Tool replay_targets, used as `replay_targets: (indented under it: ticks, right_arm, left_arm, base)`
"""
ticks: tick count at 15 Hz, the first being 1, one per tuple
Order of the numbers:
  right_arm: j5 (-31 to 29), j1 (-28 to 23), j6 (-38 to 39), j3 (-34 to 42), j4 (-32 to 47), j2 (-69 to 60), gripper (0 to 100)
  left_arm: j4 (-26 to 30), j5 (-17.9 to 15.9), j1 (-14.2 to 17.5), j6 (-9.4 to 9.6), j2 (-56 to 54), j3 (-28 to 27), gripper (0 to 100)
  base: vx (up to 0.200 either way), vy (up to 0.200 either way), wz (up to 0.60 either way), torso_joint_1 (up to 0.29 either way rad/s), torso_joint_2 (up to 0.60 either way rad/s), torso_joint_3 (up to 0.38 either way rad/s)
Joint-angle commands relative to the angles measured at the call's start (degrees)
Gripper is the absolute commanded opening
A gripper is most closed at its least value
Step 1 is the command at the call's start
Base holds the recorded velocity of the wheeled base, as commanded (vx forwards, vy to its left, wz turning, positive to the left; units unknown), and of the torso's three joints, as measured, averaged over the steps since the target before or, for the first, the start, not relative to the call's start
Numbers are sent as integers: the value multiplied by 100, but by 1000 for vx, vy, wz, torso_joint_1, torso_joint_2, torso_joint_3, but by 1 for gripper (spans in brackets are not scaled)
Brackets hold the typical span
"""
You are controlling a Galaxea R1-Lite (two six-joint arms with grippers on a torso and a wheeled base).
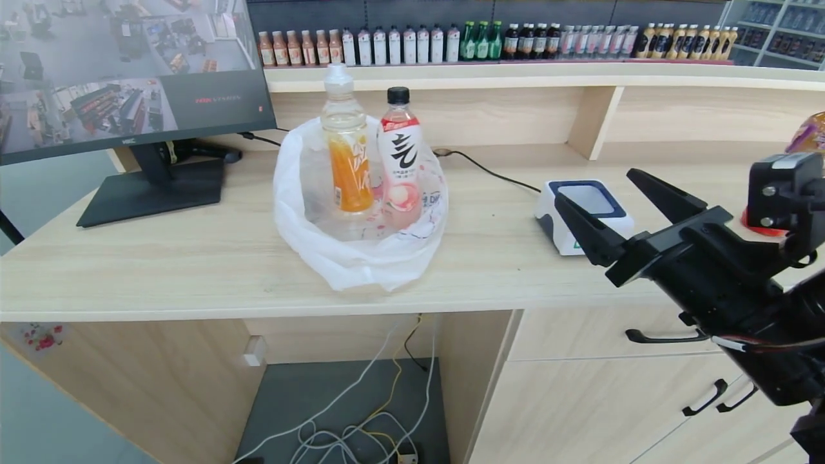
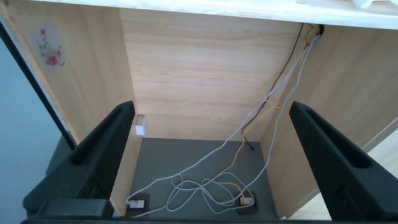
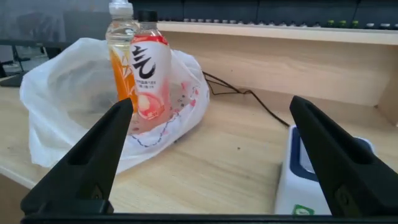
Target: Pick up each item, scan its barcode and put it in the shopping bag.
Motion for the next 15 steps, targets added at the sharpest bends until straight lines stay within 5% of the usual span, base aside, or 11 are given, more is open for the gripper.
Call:
replay_targets:
  ticks: [1,15]
  right_arm:
    - [3,-89,1,27,-3,-67,100]
    - [29,-89,18,326,-3,-269,100]
  left_arm:
    - [-2,9,0,-4,-2,0,100]
    - [-2,9,0,-13,-2,0,100]
  base:
    - [0,-200,0,-2,2,2]
    - [0,-200,0,2,3,2]
